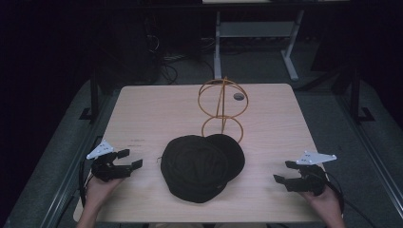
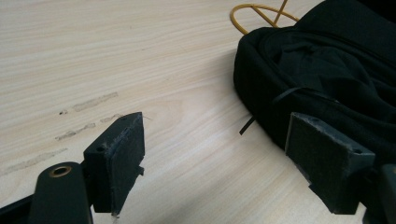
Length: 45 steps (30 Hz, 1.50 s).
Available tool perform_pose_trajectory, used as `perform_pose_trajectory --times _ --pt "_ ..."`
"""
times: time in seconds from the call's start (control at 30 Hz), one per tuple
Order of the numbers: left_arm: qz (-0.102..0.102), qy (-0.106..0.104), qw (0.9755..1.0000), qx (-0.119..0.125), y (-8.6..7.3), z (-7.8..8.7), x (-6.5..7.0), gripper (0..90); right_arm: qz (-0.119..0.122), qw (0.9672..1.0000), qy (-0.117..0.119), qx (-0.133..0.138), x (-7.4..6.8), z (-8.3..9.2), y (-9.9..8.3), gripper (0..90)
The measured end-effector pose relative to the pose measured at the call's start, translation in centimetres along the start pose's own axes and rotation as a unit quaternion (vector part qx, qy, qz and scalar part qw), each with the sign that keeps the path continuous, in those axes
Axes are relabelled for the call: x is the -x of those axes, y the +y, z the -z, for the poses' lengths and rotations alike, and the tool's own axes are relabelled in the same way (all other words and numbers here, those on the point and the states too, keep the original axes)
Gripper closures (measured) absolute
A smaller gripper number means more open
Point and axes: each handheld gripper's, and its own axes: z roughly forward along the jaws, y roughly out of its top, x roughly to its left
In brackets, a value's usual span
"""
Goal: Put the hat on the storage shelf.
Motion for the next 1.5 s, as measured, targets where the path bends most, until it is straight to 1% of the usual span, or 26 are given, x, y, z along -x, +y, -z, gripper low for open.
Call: perform_pose_trajectory --times 0.17,0.2,0.3,0.4,0.5,0.53,0.63,0.77,0.83,0.9,0.93,1.0,1.1,1.23,1.3,1.33,1.37,1.4,1.43,1.5 --pt "-0.001 0.000 1.0000 -0.007 0.0 -0.3 -0.2 19.4 0.001 1.0000 -0.002 -0.002 -0.1 -0.1 0.0 23.9" --pt "-0.006 0.002 0.9999 -0.010 0.0 -0.3 -0.2 19.4 0.000 1.0000 0.000 -0.004 -0.3 -0.2 0.0 23.8" --pt "-0.006 0.003 0.9999 -0.008 -0.1 -0.2 -0.1 19.4 0.005 1.0000 -0.001 -0.004 -0.4 -0.2 0.1 23.7" --pt "-0.003 0.003 1.0000 -0.007 -0.2 0.0 -0.2 19.4 0.006 1.0000 0.005 -0.003 -1.0 -0.3 0.5 23.0" --pt "-0.002 0.003 1.0000 -0.007 -0.2 0.0 -0.3 19.4 0.009 0.9999 0.005 -0.002 -1.3 -0.4 0.7 22.7" --pt "-0.003 0.004 1.0000 -0.007 -0.2 0.0 -0.3 19.4 0.014 0.9999 0.006 0.000 -1.7 -0.4 0.9 22.7" --pt "-0.003 0.003 1.0000 -0.006 -0.2 0.0 -0.3 19.4 0.020 0.9997 0.013 0.007 -2.2 -0.5 1.4 22.3" --pt "-0.004 0.001 1.0000 -0.007 -0.2 -0.2 -0.2 19.4 0.027 0.9995 0.018 0.005 -2.8 -0.9 1.8 21.0" --pt "-0.007 0.002 0.9999 -0.011 -0.2 -0.2 -0.2 19.4 0.026 0.9993 0.027 0.006 -3.1 -1.1 2.1 20.3" --pt "-0.007 0.002 0.9999 -0.010 -0.2 -0.2 -0.2 19.4 0.028 0.9992 0.030 0.004 -3.2 -1.2 2.3 19.0" --pt "-0.005 0.003 0.9999 -0.008 -0.2 -0.2 -0.2 19.4 0.031 0.9988 0.037 -0.001 -3.6 -1.5 2.7 17.6" --pt "-0.006 0.005 0.9999 -0.009 -0.2 -0.1 -0.3 19.4 0.035 0.9985 0.042 -0.003 -4.0 -1.6 3.0 16.5" --pt "-0.003 0.007 0.9999 -0.008 -0.3 -0.1 -0.3 19.4 0.043 0.9979 0.049 -0.004 -4.4 -1.6 3.6 15.7" --pt "-0.005 0.008 0.9999 -0.007 -0.3 0.1 -0.3 19.4 0.043 0.9974 0.058 -0.002 -4.9 -1.5 4.2 15.8" --pt "-0.005 0.008 0.9999 -0.009 -0.3 0.0 -0.3 19.4 0.056 0.9964 0.064 -0.002 -5.3 -1.4 4.9 15.8" --pt "-0.005 0.009 0.9999 -0.009 -0.3 0.0 -0.3 19.4 0.069 0.9954 0.067 -0.002 -5.9 -1.4 5.6 16.0" --pt "-0.005 0.009 0.9999 -0.009 -0.3 0.0 -0.3 19.4 0.069 0.9954 0.067 -0.002 -5.9 -1.4 5.6 16.0" --pt "-0.004 0.008 0.9999 -0.008 -0.3 0.0 -0.3 19.4 0.075 0.9944 0.074 0.001 -6.5 -1.4 6.2 16.6" --pt "-0.003 0.009 0.9999 -0.007 -0.3 0.0 -0.3 19.4 0.078 0.9940 0.077 0.000 -7.0 -1.4 6.5 16.6" --pt "-0.005 0.009 0.9999 -0.008 -0.3 -0.1 -0.3 19.4 0.088 0.9924 0.086 0.001 -7.7 -1.7 7.2 16.6"
